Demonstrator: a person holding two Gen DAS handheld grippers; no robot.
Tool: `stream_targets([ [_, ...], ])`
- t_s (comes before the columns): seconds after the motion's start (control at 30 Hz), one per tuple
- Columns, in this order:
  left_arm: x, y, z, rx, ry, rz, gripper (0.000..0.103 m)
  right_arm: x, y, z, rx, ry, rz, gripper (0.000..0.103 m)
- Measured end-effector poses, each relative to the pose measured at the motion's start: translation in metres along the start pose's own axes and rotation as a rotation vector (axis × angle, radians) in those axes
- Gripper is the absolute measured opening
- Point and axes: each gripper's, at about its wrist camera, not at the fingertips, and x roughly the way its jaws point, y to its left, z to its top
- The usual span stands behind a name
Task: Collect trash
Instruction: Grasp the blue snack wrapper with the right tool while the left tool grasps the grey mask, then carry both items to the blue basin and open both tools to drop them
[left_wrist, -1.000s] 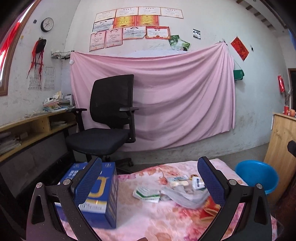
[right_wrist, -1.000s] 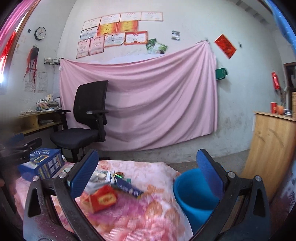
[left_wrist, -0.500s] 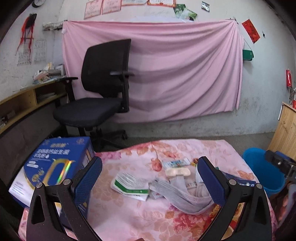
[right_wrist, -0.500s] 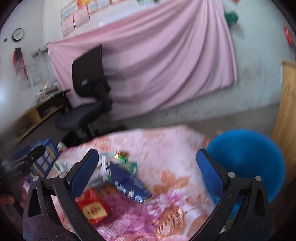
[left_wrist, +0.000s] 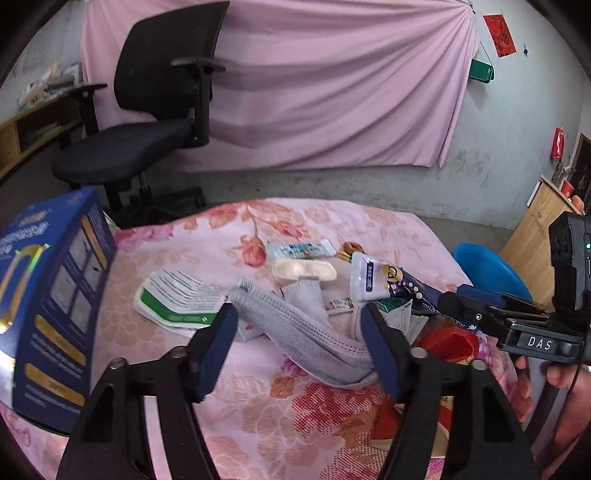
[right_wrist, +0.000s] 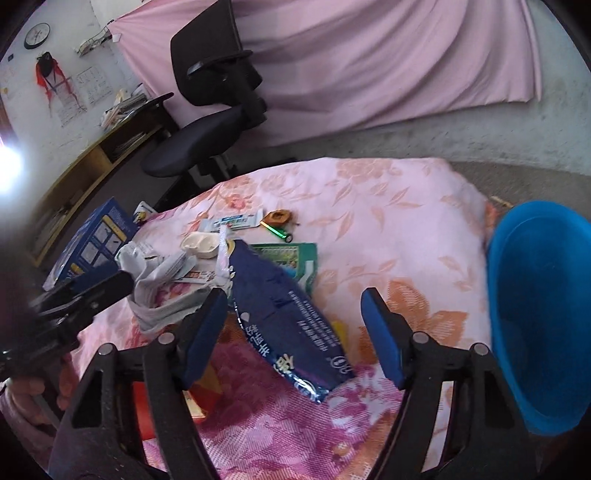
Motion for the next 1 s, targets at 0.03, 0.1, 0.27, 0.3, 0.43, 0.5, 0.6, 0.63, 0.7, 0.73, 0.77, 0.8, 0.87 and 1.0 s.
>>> stream_targets([
  [0.03,0.005,0.003,0.000,-0.017,0.015,-0.016,0.054,0.001,-0.001,0.000,0.007,0.007,0.012,0.094],
  [0.1,0.012,0.006,0.000,-0.050,0.052,-0.059,0.047,0.005,0.000,0.000,0.011,0.019,0.022,0.094],
  [0.27,0.019,0.010,0.000,-0.090,0.091,-0.119,0.034,0.013,0.007,-0.001,-0.016,0.063,0.036,0.082],
  [0.3,0.019,0.010,0.000,-0.090,0.094,-0.125,0.030,0.013,0.008,-0.001,-0.024,0.068,0.033,0.077],
  [0.43,0.015,0.005,-0.002,-0.067,0.094,-0.133,0.011,0.013,0.012,-0.001,-0.043,0.067,0.034,0.076],
  [0.5,0.014,0.002,-0.002,-0.050,0.077,-0.132,0.006,0.014,0.012,-0.001,-0.044,0.069,0.045,0.073],
  [0.6,0.011,0.001,-0.003,-0.041,0.048,-0.124,0.004,0.012,0.014,-0.002,-0.053,0.060,0.046,0.071],
  [0.63,0.009,0.001,-0.003,-0.040,0.035,-0.119,0.003,0.010,0.015,-0.002,-0.059,0.051,0.041,0.070],
  [0.7,0.002,0.001,-0.003,-0.034,0.002,-0.108,0.003,0.006,0.018,-0.002,-0.073,0.031,0.036,0.069],
  [0.73,-0.002,0.001,-0.003,-0.029,-0.018,-0.097,0.003,0.003,0.020,-0.003,-0.083,0.019,0.037,0.069],
  [0.77,-0.005,0.001,-0.005,-0.024,-0.033,-0.089,0.003,0.002,0.021,-0.003,-0.090,0.012,0.036,0.069],
  [0.8,-0.010,0.001,-0.005,-0.018,-0.058,-0.079,0.003,-0.001,0.024,-0.003,-0.100,-0.001,0.030,0.069],
  [0.87,-0.017,-0.001,-0.005,-0.005,-0.097,-0.069,0.003,-0.007,0.027,-0.004,-0.118,-0.033,0.014,0.069],
  [1.0,-0.038,-0.012,-0.003,0.061,-0.230,-0.043,0.003,-0.035,0.034,-0.009,-0.150,-0.180,-0.021,0.069],
])
